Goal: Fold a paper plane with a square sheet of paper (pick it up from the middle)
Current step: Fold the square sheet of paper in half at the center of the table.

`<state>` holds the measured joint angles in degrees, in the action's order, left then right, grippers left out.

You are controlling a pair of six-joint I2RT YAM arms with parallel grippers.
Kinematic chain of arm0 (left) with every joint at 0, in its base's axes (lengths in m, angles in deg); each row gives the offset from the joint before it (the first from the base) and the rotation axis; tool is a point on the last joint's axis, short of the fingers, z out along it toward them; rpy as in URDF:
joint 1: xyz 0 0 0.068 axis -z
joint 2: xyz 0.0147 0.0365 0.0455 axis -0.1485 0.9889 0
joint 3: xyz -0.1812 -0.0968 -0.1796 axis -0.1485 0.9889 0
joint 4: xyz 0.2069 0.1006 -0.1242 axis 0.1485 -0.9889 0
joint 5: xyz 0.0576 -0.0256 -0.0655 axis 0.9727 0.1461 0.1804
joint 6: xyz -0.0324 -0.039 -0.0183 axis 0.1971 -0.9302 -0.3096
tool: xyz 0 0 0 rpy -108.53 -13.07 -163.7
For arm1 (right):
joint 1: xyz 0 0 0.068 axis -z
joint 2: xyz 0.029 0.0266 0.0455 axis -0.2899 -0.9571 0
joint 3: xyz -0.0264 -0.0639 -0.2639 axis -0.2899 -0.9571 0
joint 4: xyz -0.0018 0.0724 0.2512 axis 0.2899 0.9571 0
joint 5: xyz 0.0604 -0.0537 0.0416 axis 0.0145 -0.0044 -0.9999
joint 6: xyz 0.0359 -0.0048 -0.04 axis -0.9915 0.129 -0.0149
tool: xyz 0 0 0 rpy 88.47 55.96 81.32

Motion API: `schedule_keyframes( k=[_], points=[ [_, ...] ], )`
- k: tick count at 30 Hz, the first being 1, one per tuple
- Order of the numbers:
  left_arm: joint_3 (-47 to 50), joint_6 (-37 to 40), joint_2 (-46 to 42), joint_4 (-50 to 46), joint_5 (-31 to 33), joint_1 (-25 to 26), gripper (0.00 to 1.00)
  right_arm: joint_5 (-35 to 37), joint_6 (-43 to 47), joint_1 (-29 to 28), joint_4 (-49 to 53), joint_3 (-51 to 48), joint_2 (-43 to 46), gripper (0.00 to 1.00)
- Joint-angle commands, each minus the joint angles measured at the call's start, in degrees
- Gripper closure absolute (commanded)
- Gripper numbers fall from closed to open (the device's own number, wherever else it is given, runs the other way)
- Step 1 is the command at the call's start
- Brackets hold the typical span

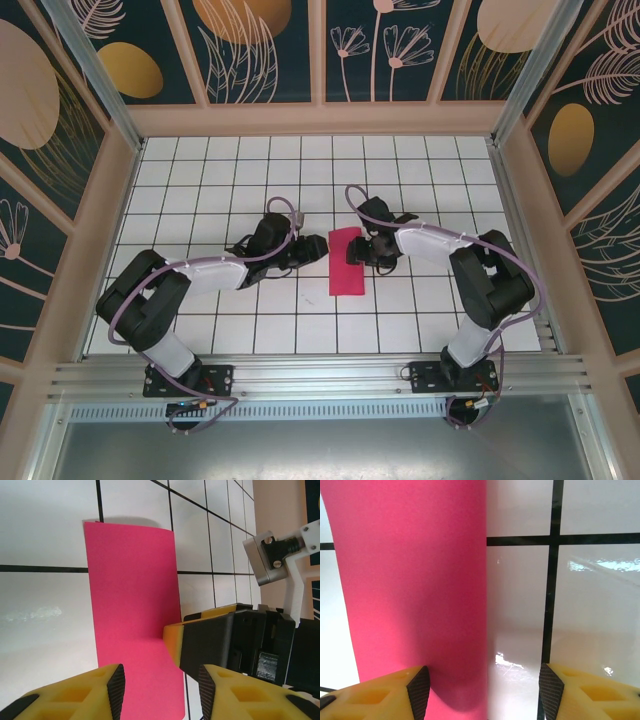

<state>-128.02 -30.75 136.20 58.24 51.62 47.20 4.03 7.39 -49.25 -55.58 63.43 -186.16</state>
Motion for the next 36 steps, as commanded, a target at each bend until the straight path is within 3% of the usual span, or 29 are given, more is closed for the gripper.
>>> schedule_keyframes(
  k=[1, 36],
  points=[
    [-1.25, -0.72, 0.87, 1.31, 0.85, 0.18, 0.54, 1.47, 2.26, 0.06, 3.07, 1.40, -0.08, 0.37],
    [-2.88, -0.61, 3.16, 1.01, 0.21, 0.19, 0.57, 3.43, -1.69, 0.72, 1.24, 1.20, -2.64, 0.38]
  ],
)
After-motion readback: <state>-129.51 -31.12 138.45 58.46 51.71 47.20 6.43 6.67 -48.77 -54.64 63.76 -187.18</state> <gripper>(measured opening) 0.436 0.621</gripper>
